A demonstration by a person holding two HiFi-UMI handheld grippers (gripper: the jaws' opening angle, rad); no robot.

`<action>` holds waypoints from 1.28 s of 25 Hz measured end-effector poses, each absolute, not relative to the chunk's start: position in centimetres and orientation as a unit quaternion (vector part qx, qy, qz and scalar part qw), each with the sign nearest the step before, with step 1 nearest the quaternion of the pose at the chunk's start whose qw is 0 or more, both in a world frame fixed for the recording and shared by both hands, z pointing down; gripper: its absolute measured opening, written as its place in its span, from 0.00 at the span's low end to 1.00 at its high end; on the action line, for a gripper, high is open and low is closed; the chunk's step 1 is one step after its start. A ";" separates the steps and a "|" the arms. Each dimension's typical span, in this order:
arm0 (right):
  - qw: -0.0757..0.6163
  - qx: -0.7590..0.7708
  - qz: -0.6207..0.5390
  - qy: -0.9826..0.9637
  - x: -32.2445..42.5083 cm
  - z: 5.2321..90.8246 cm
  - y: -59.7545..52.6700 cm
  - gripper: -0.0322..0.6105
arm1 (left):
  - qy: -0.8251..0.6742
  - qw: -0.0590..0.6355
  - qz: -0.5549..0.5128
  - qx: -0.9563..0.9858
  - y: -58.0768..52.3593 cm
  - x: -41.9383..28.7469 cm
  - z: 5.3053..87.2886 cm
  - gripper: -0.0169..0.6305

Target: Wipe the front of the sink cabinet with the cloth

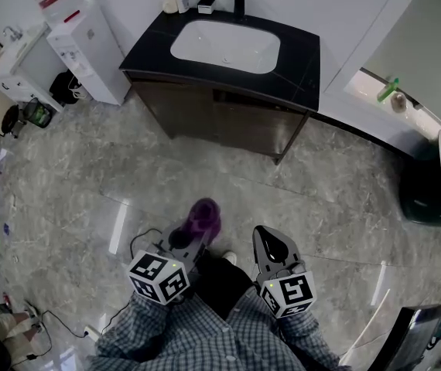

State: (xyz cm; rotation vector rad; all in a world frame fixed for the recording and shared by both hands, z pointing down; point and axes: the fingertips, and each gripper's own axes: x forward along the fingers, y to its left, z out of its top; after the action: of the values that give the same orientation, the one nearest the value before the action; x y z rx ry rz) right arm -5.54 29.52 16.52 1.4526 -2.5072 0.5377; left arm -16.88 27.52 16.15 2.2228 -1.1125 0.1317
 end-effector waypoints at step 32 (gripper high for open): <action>0.132 0.533 0.220 -0.807 -3.9 21.1 12.6 0.08 | -0.375 0.324 0.104 0.862 5.6 -14.7 23.0 0.13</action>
State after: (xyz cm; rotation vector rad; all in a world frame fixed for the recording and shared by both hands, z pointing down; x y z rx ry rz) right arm -3.90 12.55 21.06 1.5451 -2.3404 0.6369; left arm -14.65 5.64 22.97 2.2611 -0.9847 0.2734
